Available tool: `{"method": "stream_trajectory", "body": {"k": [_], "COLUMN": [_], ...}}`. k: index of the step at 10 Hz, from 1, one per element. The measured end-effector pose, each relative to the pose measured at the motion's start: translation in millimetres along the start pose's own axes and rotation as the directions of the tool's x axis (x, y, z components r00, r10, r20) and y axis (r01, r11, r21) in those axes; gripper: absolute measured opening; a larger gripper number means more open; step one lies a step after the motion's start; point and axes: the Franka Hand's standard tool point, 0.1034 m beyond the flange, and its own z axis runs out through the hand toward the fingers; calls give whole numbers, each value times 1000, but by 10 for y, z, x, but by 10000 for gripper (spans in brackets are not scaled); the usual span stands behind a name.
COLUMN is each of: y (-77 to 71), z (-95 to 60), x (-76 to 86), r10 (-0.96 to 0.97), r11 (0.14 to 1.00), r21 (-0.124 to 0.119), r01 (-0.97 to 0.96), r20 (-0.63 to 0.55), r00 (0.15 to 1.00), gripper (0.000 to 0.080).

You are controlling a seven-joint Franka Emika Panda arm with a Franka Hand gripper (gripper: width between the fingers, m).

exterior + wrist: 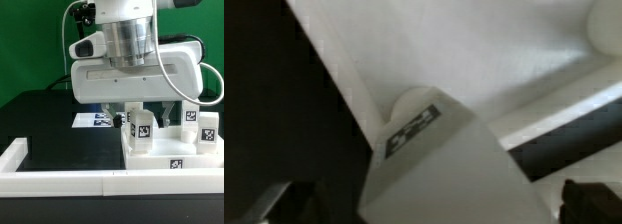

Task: Assemble square table

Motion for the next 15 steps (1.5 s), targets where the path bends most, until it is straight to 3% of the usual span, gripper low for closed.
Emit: {"method": "stream_trajectory", "body": {"k": [2, 4, 7, 8, 9, 10, 13, 15], "y": [-24, -12, -19, -19, -15, -7, -6, 10], "z": [15, 23, 44, 46, 48, 48, 48, 50], "x": [18, 27, 16, 15, 16, 19, 19, 27], "r10": [-157, -292, -327, -327, -327, -325, -301, -169], "r11": [987, 956, 945, 945, 945, 945, 953, 985], "r21": [-28, -40, -47, -47, -47, -47, -45, -33], "r01": [156, 290, 324, 324, 324, 322, 298, 167], "r20": [-33, -54, -72, -72, -72, -72, -74, -78], "r00": [987, 955, 942, 942, 942, 943, 951, 983], "gripper": [648, 648, 622, 451, 451, 291, 291, 291]}}
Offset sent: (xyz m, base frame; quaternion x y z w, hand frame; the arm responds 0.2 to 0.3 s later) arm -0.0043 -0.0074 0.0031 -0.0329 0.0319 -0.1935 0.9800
